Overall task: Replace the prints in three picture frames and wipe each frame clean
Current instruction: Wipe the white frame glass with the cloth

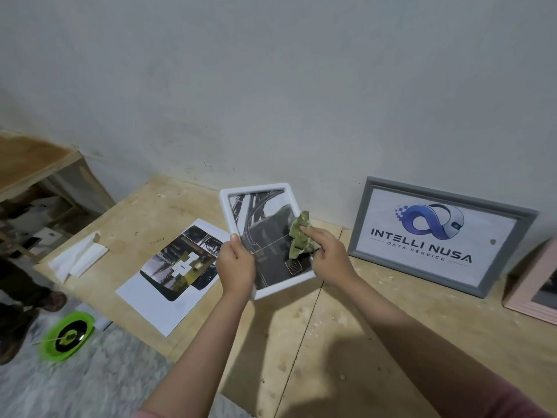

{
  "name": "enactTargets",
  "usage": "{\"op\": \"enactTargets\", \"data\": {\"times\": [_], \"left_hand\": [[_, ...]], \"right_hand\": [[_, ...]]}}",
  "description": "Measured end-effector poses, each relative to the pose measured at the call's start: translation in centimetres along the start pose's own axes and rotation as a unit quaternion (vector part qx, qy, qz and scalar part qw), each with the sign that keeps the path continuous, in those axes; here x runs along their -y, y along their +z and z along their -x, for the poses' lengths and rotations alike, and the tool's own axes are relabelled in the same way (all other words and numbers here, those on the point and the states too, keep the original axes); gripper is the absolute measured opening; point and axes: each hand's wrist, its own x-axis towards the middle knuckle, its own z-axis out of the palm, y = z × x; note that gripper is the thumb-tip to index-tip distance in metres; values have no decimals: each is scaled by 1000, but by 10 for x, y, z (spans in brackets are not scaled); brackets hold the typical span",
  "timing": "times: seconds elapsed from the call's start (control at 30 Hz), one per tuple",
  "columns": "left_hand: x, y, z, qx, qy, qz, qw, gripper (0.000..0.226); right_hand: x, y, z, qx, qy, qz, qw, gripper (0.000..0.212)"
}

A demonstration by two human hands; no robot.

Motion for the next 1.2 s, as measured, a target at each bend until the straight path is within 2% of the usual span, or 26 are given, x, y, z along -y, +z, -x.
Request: {"op": "enactTargets", "data": {"times": [0.23,0.37,0.4,0.53,0.6,0.7,0.77,0.9,1.07,1.2], "left_hand": [[-5,2,-15,-45,-35,28,998,45],[-3,-3,-26,-54,8,-18,998,43],[-2,-5,-27,-50,19,-26,998,42],[0,-7,-23,7,77,-46,996,41],[0,-4,-17,51,114,-66,990,40],[1,3,-7,101,154,-79,980,40],[-2,5,-4,102,174,-99,974,42],[-10,1,-5,129,212,-150,957,38],[0,-6,-6,135,188,-127,964,40],[-1,-7,-9,133,164,-103,972,45]], "right_hand": [[-11,-2,28,-16,57,-42,997,57],[-6,-14,31,42,100,-47,993,44],[-1,-21,29,35,105,-55,992,41],[24,-45,0,-123,87,-65,986,46],[37,-46,-17,-140,63,-46,987,58],[52,-37,-40,-79,55,20,995,71],[58,-27,-50,-49,53,39,997,76],[66,-7,-53,-6,-8,75,997,85],[73,4,-44,43,-120,122,984,90],[74,12,-30,114,-188,161,962,93]]}}
